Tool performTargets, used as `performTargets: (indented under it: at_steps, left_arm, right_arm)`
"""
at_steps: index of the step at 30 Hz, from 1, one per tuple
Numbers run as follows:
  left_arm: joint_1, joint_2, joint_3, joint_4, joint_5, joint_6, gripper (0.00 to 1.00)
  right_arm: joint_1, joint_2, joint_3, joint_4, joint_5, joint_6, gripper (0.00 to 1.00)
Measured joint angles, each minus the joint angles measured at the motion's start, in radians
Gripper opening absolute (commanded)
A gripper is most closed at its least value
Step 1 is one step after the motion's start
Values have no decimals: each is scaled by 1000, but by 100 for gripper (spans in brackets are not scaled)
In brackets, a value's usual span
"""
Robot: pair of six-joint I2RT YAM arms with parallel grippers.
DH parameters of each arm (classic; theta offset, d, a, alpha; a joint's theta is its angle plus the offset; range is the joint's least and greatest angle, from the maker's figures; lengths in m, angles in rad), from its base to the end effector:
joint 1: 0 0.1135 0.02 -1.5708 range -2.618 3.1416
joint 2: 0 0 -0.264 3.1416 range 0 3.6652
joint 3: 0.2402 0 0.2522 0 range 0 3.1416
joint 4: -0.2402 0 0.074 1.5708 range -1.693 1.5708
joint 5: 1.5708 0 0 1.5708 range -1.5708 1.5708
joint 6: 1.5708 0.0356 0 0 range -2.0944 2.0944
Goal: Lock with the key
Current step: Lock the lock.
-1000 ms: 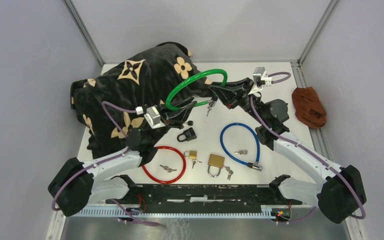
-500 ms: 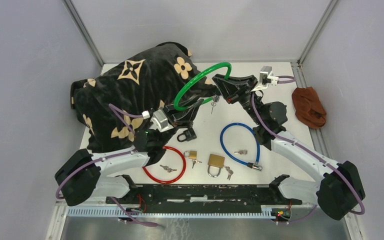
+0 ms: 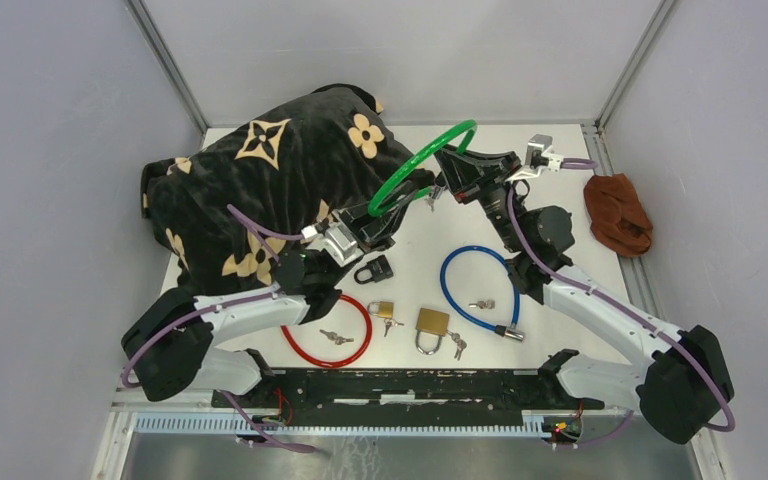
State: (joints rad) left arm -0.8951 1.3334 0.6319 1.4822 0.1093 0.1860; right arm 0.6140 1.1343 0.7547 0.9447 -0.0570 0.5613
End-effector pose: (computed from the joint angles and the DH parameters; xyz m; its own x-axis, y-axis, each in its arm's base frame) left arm 0.1605 -0.2064 0.3348 0.5850 -0.4359 -0.6840 0.7285 0.6531 0.2068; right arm 0.2037 0.1461 0.3764 0.0434 0.6808 -0.7312 -0.7532 0.5031 0.4237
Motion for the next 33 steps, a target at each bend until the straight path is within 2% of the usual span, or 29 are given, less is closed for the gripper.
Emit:
performTargets:
  at_steps: [4, 10, 23, 33]
  left_arm:
    - [-10, 25, 2, -10, 29, 65, 2]
    - [2, 42, 34, 14, 37, 69, 2]
    - [1, -40, -6, -28, 51, 69, 2]
    - [2, -95, -46, -79, 60, 47, 24]
  right_arm:
    - [21, 29, 7, -3, 36, 8, 0]
    - [39, 45, 10, -63, 74, 29, 0]
    - [78, -12, 10, -202, 58, 23, 0]
    - [78, -23, 19, -246, 11, -10, 0]
